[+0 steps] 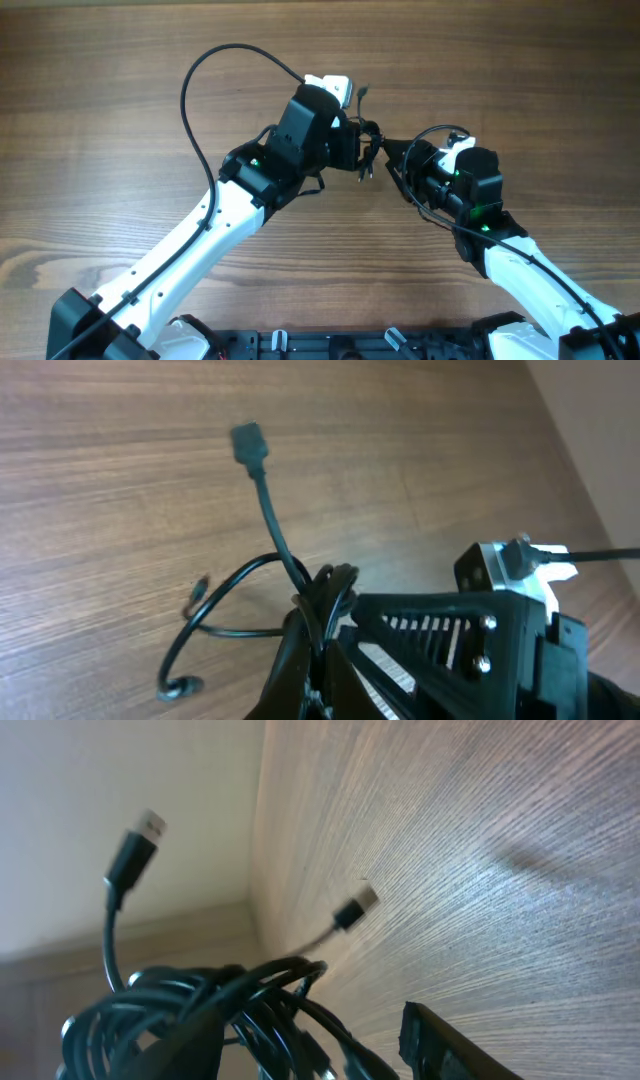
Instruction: Untangle cables
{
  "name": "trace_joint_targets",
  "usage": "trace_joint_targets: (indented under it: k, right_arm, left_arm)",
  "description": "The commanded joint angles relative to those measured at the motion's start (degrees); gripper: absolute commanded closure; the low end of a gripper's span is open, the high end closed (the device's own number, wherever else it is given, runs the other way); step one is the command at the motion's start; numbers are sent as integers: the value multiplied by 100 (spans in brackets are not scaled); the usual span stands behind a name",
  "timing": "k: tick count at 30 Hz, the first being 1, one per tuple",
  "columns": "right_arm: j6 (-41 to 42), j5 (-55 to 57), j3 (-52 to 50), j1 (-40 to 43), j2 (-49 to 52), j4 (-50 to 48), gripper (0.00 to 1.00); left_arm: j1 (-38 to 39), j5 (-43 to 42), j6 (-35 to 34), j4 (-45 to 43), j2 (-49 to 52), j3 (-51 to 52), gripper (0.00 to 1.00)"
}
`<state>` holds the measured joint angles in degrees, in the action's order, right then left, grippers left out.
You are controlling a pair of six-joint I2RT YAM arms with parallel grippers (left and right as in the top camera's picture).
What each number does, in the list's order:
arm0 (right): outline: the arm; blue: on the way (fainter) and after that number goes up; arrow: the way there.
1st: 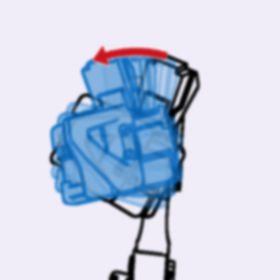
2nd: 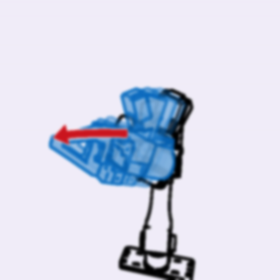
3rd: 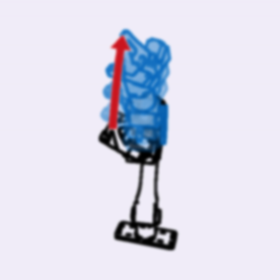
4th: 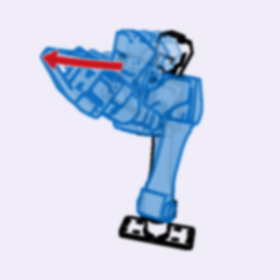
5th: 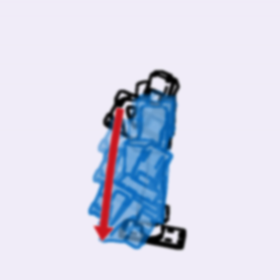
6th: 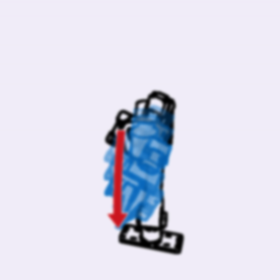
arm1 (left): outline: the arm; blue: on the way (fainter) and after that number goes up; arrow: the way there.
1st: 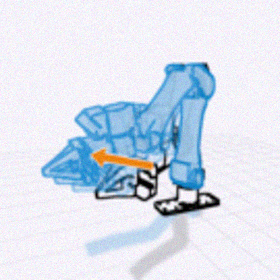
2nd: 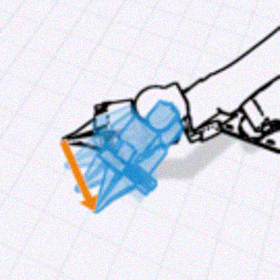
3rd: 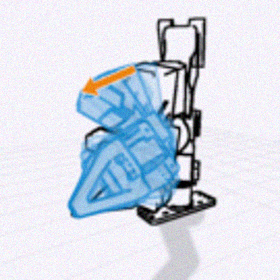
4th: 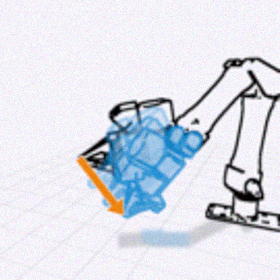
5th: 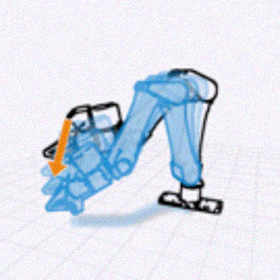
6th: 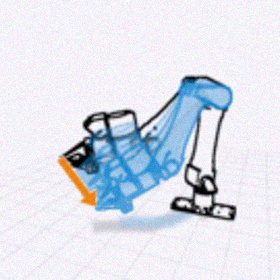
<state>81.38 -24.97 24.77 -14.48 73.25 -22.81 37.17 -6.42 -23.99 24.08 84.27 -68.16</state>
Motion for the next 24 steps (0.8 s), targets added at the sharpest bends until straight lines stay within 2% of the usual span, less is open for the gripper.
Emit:
trace_joint_targets:
  k: [1,5,9,11,13,14,15,17,22,24]
  right_arm:
    - [378,125,35,111,48,-13,41]
    - [483,122,35,118,48,-31,42]
    - [634,-9,35,116,48,-52,53]
    - [831,-13,35,116,48,-81,67]
    - [876,-83,35,116,48,-190,76]
    - [881,-214,35,116,48,-245,88]
    - [879,-273,35,116,48,-247,94]
    - [809,-356,35,118,48,-234,96]
    - [-208,-675,33,487,48,24,96]
    - [-1104,-835,33,758,48,120,96]
  left_arm:
    - [20,-212,125,44,-107,-39,96]
    - [22,-372,107,68,-107,-39,96]
    - [138,-450,107,68,-107,-39,96]
    - [223,-448,107,68,-107,-37,96]
    - [262,-450,107,72,-107,-37,96]
    - [275,-450,107,83,-107,-37,96]
    - [275,-452,105,87,-107,-37,96]
    - [275,-448,105,85,-107,-37,96]
    - [-81,-428,66,85,-114,-39,96]
    - [-271,-448,-184,83,-114,-39,96]
